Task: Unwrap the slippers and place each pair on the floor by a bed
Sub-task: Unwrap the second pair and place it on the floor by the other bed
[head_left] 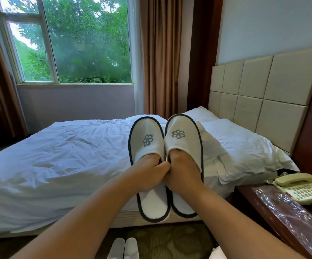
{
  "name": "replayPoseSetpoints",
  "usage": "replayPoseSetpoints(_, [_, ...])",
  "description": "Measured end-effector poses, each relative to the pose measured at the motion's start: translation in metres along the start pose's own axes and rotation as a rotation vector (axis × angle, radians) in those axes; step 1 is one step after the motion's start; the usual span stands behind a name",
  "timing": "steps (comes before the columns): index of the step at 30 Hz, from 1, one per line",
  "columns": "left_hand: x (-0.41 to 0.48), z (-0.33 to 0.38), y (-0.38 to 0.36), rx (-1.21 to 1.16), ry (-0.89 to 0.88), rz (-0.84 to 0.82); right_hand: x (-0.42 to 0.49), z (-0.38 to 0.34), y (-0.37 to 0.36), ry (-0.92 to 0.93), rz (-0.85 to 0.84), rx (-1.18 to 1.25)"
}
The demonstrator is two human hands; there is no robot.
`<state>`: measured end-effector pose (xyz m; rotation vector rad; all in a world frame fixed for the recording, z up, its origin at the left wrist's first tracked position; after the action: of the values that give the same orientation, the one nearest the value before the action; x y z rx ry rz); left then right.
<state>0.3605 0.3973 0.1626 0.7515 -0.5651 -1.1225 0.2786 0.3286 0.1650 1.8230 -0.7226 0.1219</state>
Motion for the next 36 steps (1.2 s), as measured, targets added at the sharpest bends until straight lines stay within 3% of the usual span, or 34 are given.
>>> replayPoseSetpoints(4, [-0.01, 0.015, -0.002, -0.114, -0.11, -0.177, 0.001, 0.006, 0.005, -0.024, 0.041, -0.012])
replayPoseSetpoints(7, [-0.022, 0.009, 0.007, -0.425, -0.122, -0.403, 0.002, 0.023, 0.014, -0.092, 0.127, 0.087])
replayPoseSetpoints(8, [-0.024, 0.004, 0.018, -0.515, -0.127, -0.362, 0.002, 0.027, 0.02, -0.105, 0.166, 0.099])
replayPoseSetpoints(10, [-0.022, -0.01, 0.052, -0.539, -0.125, -0.027, 0.0, 0.03, 0.027, -0.082, 0.232, 0.119])
replayPoseSetpoints(12, [-0.022, -0.027, 0.08, -0.33, -0.037, 0.386, 0.0, 0.024, 0.029, -0.016, 0.229, 0.156])
replayPoseSetpoints(13, [-0.023, -0.032, 0.084, -0.226, 0.029, 0.496, 0.001, 0.019, 0.029, 0.032, 0.227, 0.163])
replayPoseSetpoints(16, [-0.013, -0.05, 0.074, -0.251, 0.147, 0.466, 0.004, 0.002, 0.027, 0.132, 0.216, 0.1])
replayPoseSetpoints(20, [-0.012, -0.061, 0.067, -0.444, 0.127, 0.508, 0.001, -0.011, 0.028, 0.235, 0.269, 0.11])
replayPoseSetpoints(23, [-0.015, -0.061, 0.065, -0.436, 0.097, 0.546, -0.002, -0.016, 0.031, 0.223, 0.345, 0.043])
replayPoseSetpoints(28, [-0.017, -0.058, 0.071, -0.423, 0.08, 0.623, 0.002, -0.014, 0.033, 0.176, 0.324, -0.013])
replayPoseSetpoints(33, [-0.015, -0.067, 0.074, -0.43, 0.104, 0.638, 0.004, -0.02, 0.036, 0.31, 0.306, 0.262])
replayPoseSetpoints(36, [-0.013, -0.074, 0.073, -0.469, 0.124, 0.625, 0.009, -0.021, 0.037, 0.305, 0.319, 0.289])
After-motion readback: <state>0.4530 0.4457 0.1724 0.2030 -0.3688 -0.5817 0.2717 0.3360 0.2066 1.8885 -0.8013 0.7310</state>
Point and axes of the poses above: each hand's wrist, its own x-axis towards the middle knuckle, its own y-axis out of the back of the hand, z = x × y, the point moved 6 cm from there along x, towards the middle knuckle, and after that the axes turned 14 degrees about -z, right-handed, at the moved point
